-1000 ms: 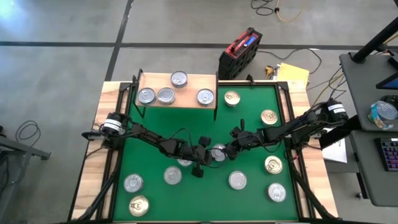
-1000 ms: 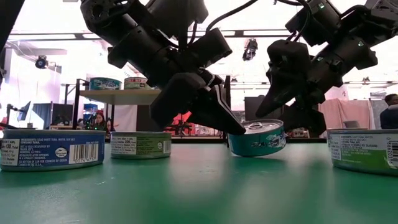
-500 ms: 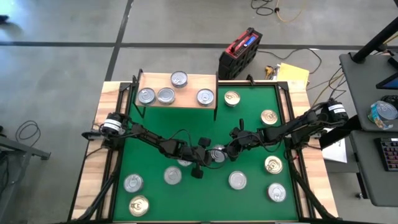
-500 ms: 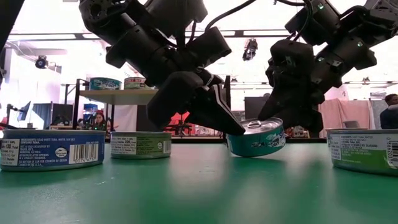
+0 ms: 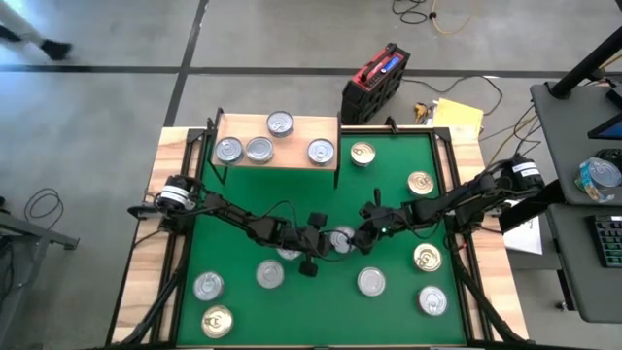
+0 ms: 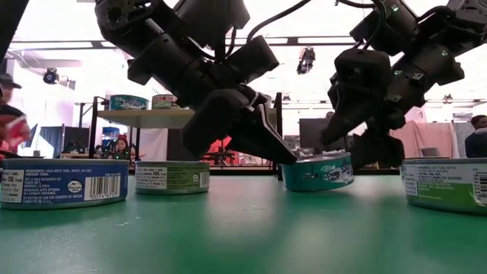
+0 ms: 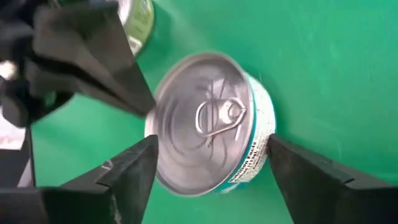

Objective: Stack canned seafood by type on shelf
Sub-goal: Stack the center light blue tuna can on top of the light blue tuna can on the shelf

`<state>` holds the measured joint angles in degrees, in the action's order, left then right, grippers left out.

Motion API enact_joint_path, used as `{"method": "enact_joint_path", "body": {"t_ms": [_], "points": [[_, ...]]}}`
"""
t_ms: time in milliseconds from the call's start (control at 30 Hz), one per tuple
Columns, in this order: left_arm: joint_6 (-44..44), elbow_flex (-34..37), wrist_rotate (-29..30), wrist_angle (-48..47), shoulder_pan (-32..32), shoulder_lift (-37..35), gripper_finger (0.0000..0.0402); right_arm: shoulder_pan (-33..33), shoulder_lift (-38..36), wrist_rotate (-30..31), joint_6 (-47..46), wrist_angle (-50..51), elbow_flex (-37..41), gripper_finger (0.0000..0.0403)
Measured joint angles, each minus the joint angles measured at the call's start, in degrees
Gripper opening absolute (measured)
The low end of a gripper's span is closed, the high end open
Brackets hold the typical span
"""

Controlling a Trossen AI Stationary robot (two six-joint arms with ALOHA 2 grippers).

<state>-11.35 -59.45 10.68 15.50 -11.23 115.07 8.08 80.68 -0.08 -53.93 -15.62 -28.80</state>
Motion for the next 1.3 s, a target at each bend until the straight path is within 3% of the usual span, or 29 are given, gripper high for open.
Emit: {"method": "enact_joint_path", "body": {"t_ms": [267, 533, 767, 867, 967, 1300], "points": [[1.52, 1.04, 0.1, -1.25, 0.15, 0.47, 0.0, 0.02, 0.0, 0.11, -1.3, 2.58, -0.09, 0.0333], [2.44, 2.15, -0.18, -0.65, 0.09, 0.33, 0.0, -0.05, -0.02, 0.77, 0.85, 2.93, -0.1, 0.035], [1.97, 2.18, -0.36, -0.39, 0.06, 0.31, 0.0, -0.17, -0.02, 1.76, 22.47, 3.4, -2.57, 0.0345], [1.92, 2.18, -0.41, -0.34, 0.05, 0.31, 0.0, -0.2, -0.02, 6.6, 30.04, 3.91, -3.71, 0.0341], [1.9, 2.18, -0.55, -0.29, 0.05, 0.28, 0.0, -0.24, -0.02, 10.65, 35.31, 6.98, -4.99, 0.0336], [1.84, 2.15, -0.62, -0.06, 0.03, 0.28, 0.0, -0.24, 2.57, 10.78, 46.22, 6.17, -9.6, 0.0316]]}}
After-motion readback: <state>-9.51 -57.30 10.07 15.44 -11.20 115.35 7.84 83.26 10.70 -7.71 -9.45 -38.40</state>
